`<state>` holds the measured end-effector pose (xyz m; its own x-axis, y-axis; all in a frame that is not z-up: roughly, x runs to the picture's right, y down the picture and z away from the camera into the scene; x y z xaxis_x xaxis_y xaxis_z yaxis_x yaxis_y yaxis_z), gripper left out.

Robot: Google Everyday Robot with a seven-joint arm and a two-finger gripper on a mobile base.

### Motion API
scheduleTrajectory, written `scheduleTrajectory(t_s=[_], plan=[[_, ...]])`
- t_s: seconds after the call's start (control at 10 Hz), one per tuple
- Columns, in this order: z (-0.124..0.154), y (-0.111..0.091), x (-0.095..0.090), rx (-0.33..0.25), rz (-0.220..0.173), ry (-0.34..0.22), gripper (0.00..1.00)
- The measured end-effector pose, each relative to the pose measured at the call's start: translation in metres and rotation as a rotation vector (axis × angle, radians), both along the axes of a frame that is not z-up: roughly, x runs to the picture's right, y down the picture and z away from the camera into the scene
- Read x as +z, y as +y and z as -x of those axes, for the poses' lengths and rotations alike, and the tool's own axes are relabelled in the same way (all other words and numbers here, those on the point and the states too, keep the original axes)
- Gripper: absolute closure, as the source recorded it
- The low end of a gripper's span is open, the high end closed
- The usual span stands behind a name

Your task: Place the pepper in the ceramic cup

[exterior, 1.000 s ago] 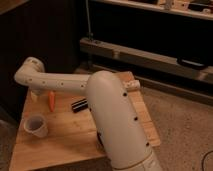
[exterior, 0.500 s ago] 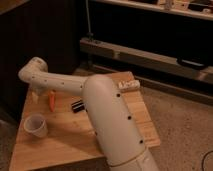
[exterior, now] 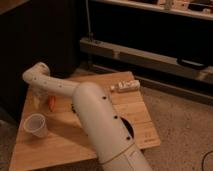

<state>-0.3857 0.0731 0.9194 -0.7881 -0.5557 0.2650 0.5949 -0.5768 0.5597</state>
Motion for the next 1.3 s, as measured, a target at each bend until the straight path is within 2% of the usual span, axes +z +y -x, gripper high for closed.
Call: scheduleTrajectory(t_s=[0.4,0.6,0.7,0.9,1.1,1.2,1.3], plan=[[0.004,0.012,0.005,-0.031,0.062,-0.007,0.79],[0.008,0.015,0.004,-0.050,0.081,-0.022,0.98],[0.007,0.012,0.001,-0.047,0.073,-0.030,1.00],[0.002,-0.008,-0.015,-0.003,0.018,-0.057,1.00],[-0.008,-0.038,-0.049,0.056,-0.053,-0.096,1.00],[-0.016,-0.055,-0.072,0.104,-0.090,-0.135,1.00],[-0.025,-0.066,-0.085,0.137,-0.117,-0.154,1.00]])
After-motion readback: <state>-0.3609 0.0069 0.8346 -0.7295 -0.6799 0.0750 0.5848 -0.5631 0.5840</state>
